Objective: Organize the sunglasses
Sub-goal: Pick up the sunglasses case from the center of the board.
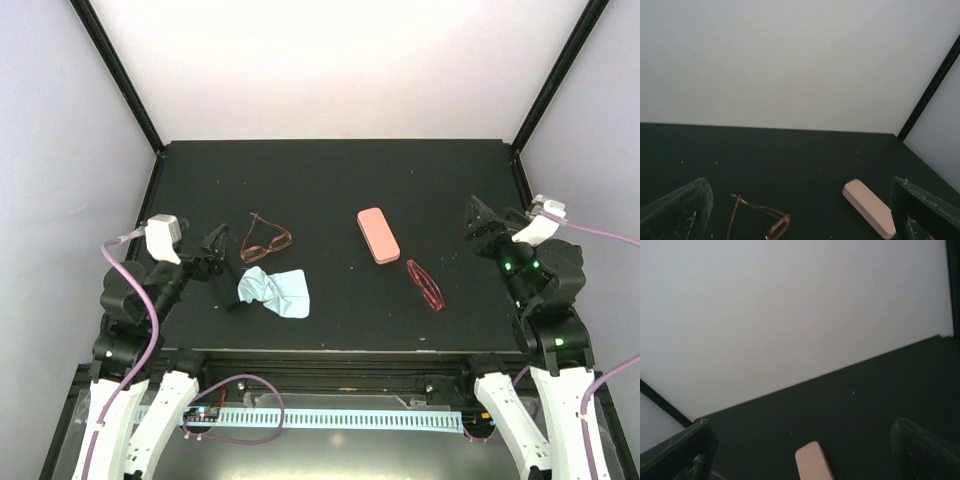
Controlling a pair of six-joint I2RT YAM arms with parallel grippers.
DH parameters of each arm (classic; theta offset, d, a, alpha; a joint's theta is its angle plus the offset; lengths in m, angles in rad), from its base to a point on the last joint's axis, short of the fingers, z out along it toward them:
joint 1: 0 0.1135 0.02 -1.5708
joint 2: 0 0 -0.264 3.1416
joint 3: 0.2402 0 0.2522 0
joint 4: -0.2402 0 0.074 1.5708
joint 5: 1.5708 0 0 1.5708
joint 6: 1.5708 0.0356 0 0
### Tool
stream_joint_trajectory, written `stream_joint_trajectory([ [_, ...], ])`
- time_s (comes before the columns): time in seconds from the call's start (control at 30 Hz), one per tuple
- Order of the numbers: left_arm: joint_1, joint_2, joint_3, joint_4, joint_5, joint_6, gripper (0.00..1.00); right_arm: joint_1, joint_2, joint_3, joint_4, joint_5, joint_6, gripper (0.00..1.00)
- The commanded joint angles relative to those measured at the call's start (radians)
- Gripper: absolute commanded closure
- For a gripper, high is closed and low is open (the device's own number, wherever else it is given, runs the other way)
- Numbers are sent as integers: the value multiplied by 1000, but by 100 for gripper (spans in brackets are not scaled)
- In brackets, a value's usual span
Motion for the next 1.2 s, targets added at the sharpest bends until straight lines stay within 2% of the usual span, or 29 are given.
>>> stream_joint_trajectory([
  [0.0, 27, -22, -36, -19, 102, -45, 3, -34, 36, -50, 25, -154, 36, 4],
  [0.2, 26, -32, -93, -4, 186, -58, 1, -41, 161, -112, 77, -246, 35, 3],
  [0.47, 26, -21, -140, 22, 259, -56, 1, 111, 456, -116, 127, -93, -30, 2],
  [0.83, 26, 17, -180, 103, 329, -72, 1, 317, 993, 107, 92, 167, -215, 0],
  [1.03, 25, 35, -187, 110, 343, -79, 1, 348, 1190, 216, 48, 79, -293, 0],
  [1.17, 25, 44, -190, 107, 348, -88, 1, 355, 1268, 233, 27, 92, -297, 0],
])
